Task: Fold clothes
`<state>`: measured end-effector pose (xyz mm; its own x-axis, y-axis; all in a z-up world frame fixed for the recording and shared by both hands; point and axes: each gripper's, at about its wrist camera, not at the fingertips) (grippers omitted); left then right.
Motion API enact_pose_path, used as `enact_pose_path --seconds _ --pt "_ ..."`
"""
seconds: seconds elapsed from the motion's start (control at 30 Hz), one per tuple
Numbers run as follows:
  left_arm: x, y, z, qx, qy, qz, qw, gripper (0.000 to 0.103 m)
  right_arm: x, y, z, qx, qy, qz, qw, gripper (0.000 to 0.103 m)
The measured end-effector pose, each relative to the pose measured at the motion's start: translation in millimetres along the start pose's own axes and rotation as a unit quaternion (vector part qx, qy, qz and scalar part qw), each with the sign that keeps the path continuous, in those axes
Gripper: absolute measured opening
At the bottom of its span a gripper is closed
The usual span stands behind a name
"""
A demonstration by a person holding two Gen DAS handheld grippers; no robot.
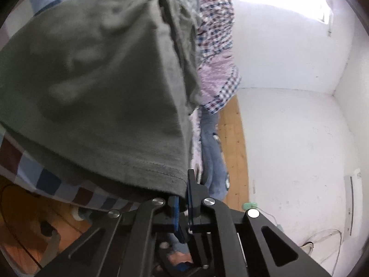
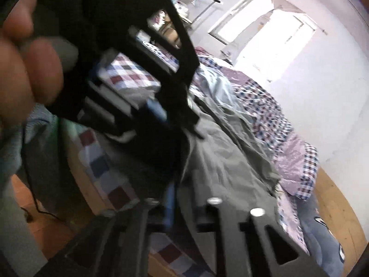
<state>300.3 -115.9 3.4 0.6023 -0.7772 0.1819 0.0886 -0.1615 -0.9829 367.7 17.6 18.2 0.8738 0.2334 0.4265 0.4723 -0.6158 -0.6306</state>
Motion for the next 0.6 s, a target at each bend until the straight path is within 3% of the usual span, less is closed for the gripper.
enact_pose_path --seconds 0.03,0.2,0.43,0.6 --pt "0 -2 0 0.000 0.000 0.010 1.0000 0.003 -1 -1 2 -0.003 0.001 0.012 1.000 0.052" --pt "-6 -9 0 -0.006 0.003 0.030 0.9995 0.003 -6 -17 8 -0.026 0.011 0.067 0.997 0.066" --pt "-15 -16 -1 -0.006 -0.003 0.051 0.9987 0.003 -32 -45 31 -0.065 0.077 0.119 0.988 0.068" --pt "-30 -25 -12 -0.007 -0.021 0.064 0.9977 0.002 -52 -89 67 -0.122 0.144 0.170 0.967 0.068"
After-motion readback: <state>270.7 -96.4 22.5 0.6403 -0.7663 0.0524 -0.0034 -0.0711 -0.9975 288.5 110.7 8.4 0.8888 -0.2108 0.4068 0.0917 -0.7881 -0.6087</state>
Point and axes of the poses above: each gripper's, at about its wrist camera, not at the fingertips, and x roughly against the way its jaws point, y to its left, z to its underside, and after that the axes turned 2 degrees about -y, right-handed
